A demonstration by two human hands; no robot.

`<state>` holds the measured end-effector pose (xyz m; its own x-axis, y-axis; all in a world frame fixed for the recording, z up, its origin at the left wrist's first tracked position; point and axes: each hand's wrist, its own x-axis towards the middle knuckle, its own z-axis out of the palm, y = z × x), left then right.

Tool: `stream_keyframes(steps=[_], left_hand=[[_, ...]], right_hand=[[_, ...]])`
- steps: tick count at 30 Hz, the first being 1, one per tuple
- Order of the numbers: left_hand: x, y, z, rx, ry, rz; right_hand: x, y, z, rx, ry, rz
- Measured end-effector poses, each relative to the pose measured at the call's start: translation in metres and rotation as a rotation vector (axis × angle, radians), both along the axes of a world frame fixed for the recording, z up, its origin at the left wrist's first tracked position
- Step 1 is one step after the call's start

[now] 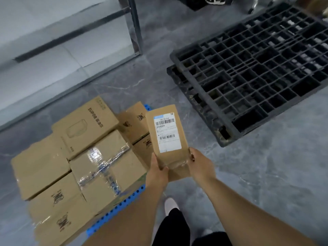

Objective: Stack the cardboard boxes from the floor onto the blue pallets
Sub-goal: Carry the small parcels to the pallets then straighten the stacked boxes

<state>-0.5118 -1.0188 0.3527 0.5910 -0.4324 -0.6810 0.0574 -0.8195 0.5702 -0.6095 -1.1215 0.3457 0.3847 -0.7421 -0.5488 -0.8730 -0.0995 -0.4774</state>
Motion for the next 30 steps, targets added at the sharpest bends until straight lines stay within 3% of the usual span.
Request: stream_keyframes(steps=[9, 17, 19, 22, 23, 25, 27, 30], left_hand=[[0.054, -0.059, -0.123, 0.12, -0.028, 0.192], [0.083, -0.054, -0.236, 0.226, -0.039, 0.343], [0.085, -0.051, -0.259, 0.286, -0.112, 0.253], [0.085, -0.048, -0.283, 0.471, -0.25, -0.095], [0.085, -0.051, -0.291, 0.494, -0.227, -0.191], [0.085, -0.056, -0.29, 0.583, 0.025, -0.158], [0.091, -0.058, -0.287, 0.87, -0.091, -0.54], [0.093, -0.052, -0.293, 0.935, -0.151, -0.766]], right_hand=[[0.072, -0.074, -0.115, 0.076, 0.004, 0.213], [0.117, -0.075, -0.241, 0.128, -0.063, 0.352], [0.123, -0.07, -0.265, 0.139, -0.067, 0.368], [0.131, -0.066, -0.291, 0.167, -0.057, 0.389], [0.132, -0.066, -0.295, 0.182, -0.064, 0.391], [0.135, -0.063, -0.304, 0.202, -0.071, 0.395], [0.134, -0.06, -0.31, 0.205, -0.061, 0.413], [0.132, -0.055, -0.314, 0.221, -0.078, 0.425]])
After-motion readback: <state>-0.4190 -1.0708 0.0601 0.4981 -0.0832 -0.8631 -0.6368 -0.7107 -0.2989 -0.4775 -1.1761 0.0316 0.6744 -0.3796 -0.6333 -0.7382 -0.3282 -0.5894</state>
